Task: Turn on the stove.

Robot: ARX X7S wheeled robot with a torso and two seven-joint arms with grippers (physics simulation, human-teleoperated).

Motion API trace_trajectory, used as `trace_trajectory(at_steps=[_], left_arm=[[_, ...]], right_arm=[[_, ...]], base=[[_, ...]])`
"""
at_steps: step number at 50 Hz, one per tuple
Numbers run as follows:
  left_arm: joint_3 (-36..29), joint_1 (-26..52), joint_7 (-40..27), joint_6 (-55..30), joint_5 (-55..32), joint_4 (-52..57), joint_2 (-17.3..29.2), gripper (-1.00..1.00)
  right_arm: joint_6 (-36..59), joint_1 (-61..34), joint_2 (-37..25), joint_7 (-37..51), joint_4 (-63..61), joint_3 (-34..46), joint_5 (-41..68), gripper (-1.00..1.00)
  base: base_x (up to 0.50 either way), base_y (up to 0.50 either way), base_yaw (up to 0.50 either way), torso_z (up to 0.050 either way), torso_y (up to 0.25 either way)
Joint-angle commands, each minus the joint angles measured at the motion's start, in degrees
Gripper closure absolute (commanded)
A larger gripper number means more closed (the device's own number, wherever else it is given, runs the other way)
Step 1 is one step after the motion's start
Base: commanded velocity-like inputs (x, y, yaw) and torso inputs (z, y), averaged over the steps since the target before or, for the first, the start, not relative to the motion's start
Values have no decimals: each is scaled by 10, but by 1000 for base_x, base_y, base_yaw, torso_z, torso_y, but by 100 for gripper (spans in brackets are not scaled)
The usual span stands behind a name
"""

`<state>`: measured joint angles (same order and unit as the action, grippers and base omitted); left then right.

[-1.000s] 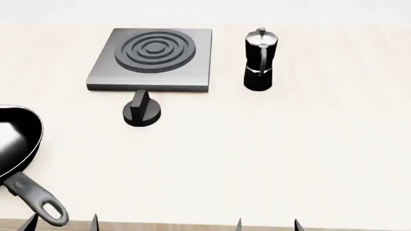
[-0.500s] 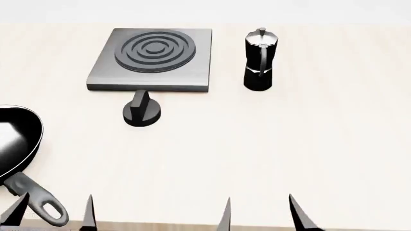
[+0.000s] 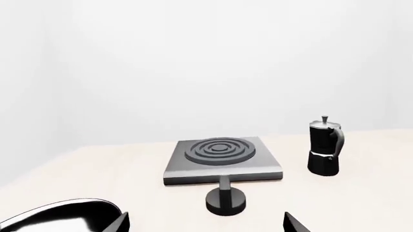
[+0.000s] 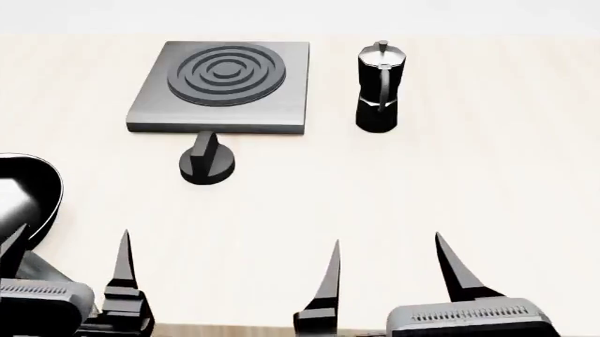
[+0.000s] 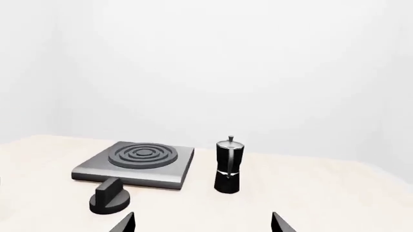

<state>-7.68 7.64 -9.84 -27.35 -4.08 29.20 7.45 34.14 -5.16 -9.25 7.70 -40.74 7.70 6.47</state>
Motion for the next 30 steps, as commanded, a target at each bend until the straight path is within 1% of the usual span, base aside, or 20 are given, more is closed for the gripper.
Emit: trace_trajectory(at_steps=[1,4,10,19,23,30], left_arm=[[6,48,0,-60,-26,42,1,-100],[6,63,2,-70,-32,54,3,-100],[27,83,1,-91,-57,74,0,-100],[22,100,-9,-89,-55,74,2,-100],[13,101,-15,-87,-45,73,7,-100],[14,98,-16,-90,-54,78,10,-100]], right_arm=[[64,-30,-7,6,-58,-5,14,-100],[93,-45,-6,9,-82,-8,21,-100],[129,-67,-6,13,-109,-14,33,-100],[136,-85,-8,15,-119,-21,41,-100],[136,-86,-13,17,-118,-22,40,-100],[134,-83,-19,24,-118,-19,36,-100]], base=[[0,0,0,0,0],[0,0,0,0,0],[0,0,0,0,0],[0,0,0,0,0],[0,0,0,0,0],[0,0,0,0,0]])
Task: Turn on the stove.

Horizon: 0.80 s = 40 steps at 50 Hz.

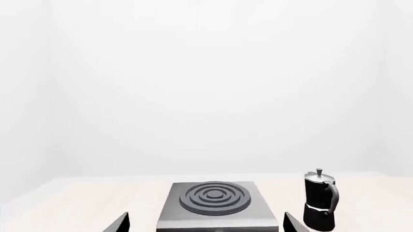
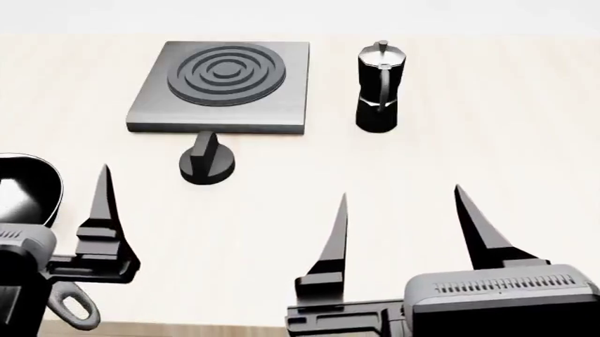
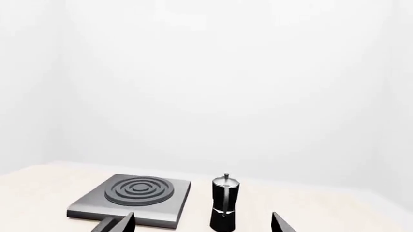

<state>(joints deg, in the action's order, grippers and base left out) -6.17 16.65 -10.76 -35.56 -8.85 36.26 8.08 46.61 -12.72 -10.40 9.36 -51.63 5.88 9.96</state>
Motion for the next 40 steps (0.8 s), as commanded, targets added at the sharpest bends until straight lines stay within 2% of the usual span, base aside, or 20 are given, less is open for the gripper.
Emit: trace_trajectory(at_steps=[1,40], left_arm=[[-4,7,-8,-9,-4,9,5,-100],[-8,6,-21,-5,-29,9,16,-100]], right_arm=[[11,-8,-11,7,-9,5,-2,-100],[0,-9,-15,19,2,15,14,-100]], base=[[0,0,0,0,0],[0,188,0,0,0]])
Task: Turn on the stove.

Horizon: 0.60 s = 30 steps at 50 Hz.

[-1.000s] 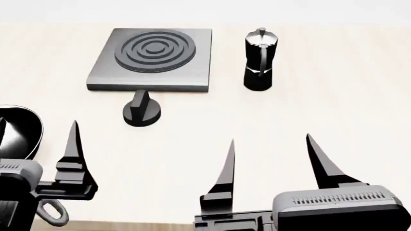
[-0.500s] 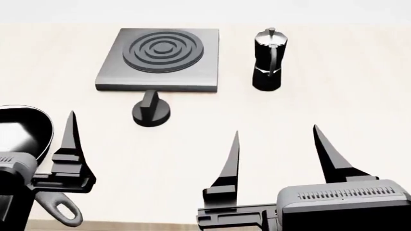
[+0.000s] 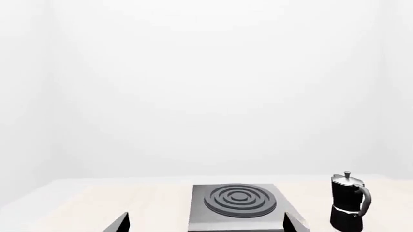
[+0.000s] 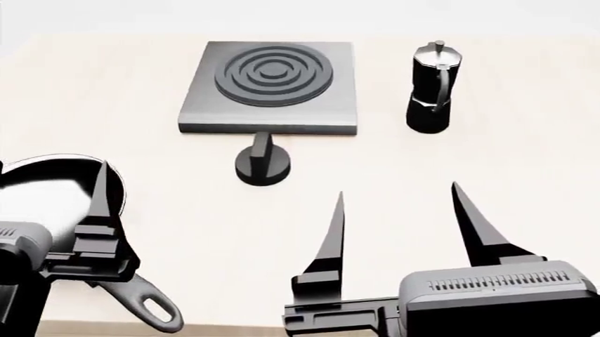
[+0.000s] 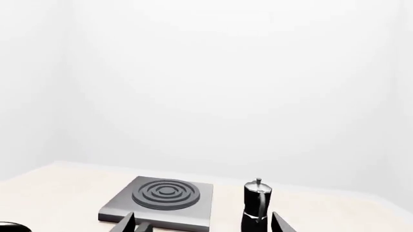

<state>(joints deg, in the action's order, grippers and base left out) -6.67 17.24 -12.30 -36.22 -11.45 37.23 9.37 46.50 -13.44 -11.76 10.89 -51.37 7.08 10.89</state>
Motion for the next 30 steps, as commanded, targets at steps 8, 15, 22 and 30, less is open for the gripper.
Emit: trace_trajectory(at_steps=[8,15,22,30], left_arm=[[-5,0,-8,2,-5,-1,6,-100],[-5,1,-11,2,-8,-1,8,-100],[-6,2,-14,2,-11,-1,10,-100],[-7,2,-16,5,-14,-3,13,-100]], right_arm=[[-1,-2,-4,6,0,5,7,-100],[-2,-2,-6,8,1,7,8,-100],[0,-5,-7,11,0,8,11,-100],[-1,-5,-9,13,0,10,14,-100]], base=[[0,213,0,0,0],[0,214,0,0,0],[0,214,0,0,0],[0,213,0,0,0]])
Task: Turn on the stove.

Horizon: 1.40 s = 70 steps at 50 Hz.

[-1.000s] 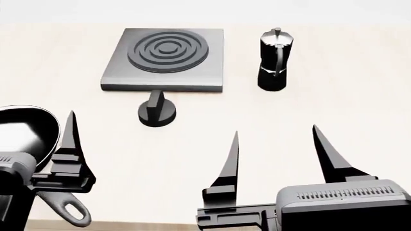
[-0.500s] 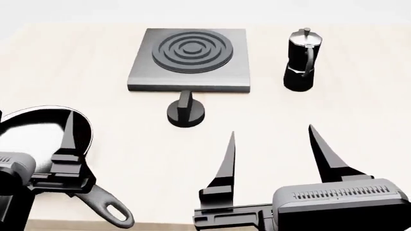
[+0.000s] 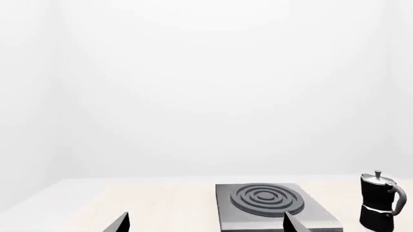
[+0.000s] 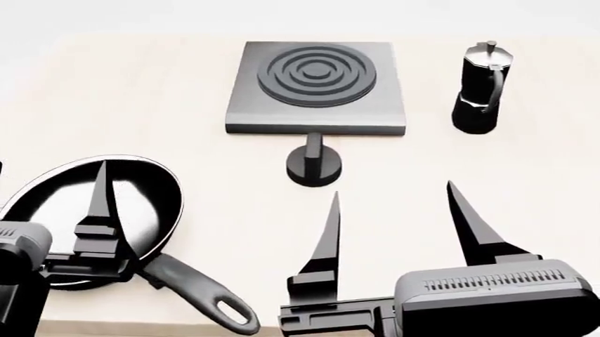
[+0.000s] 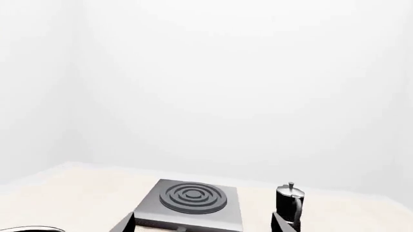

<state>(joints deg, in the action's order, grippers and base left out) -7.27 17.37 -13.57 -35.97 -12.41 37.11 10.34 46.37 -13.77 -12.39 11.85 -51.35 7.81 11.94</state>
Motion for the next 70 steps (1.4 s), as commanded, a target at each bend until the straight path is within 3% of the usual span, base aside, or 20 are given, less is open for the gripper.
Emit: trace_trajectory(at_steps=[1,32,70], left_arm=[[-2,0,-4,2,-4,-2,3,-100],[-8,1,-15,5,-12,-2,12,-100],[-13,3,-27,12,-21,-8,21,-100]], right_arm=[[1,-2,-2,4,0,3,4,-100],[-5,-1,-5,13,4,-5,22,-100],[-12,-3,-15,25,7,4,29,-100]], base=[[0,215,0,0,0],[8,118,0,0,0],[242,0,0,0,0]])
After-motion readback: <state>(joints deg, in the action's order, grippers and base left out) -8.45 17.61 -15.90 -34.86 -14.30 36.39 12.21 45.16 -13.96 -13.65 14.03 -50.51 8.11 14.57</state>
